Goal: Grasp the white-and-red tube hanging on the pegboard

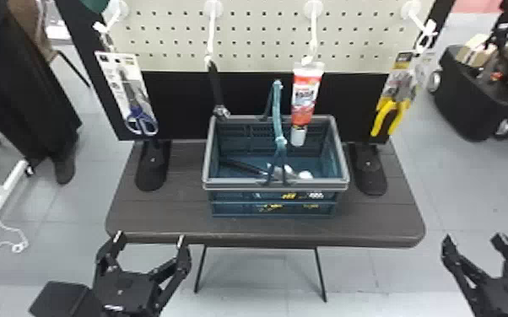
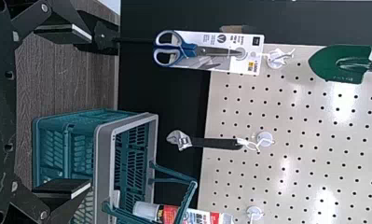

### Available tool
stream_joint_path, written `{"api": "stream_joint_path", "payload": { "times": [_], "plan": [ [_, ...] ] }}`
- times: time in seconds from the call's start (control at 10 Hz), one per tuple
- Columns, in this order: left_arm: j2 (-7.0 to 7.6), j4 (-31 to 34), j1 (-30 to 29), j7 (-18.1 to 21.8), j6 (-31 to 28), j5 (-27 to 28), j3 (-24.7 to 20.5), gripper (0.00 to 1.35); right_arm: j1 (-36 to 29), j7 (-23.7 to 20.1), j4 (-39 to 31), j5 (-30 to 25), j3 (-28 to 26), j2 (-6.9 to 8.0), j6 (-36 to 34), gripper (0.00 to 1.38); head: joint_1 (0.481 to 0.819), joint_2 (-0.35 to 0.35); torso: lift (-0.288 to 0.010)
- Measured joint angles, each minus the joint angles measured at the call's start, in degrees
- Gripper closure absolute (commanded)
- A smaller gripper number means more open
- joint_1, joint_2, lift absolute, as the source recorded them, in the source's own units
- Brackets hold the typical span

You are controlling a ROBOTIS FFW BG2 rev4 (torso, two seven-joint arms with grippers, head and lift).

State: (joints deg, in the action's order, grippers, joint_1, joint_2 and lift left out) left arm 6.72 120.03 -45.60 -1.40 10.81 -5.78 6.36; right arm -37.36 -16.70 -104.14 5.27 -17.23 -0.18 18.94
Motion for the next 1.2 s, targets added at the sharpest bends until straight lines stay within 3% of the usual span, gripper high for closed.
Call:
{"api": "stream_joint_path", "payload": {
  "times": [0.6,1.2],
  "plan": [
    [0.05,-0.1,0.0,0.0,0.0,0.0,0.1,0.20,0.8,-1.2,0.1,-0.4,0.0,0.00,-0.5,0.48,0.819,0.008,-0.100],
    [0.26,-0.4,0.1,0.0,0.1,-0.1,0.1,0.20,10.5,-9.2,-1.0,0.3,2.7,0.00,-8.2,0.48,0.819,0.008,-0.100]
  ]
}}
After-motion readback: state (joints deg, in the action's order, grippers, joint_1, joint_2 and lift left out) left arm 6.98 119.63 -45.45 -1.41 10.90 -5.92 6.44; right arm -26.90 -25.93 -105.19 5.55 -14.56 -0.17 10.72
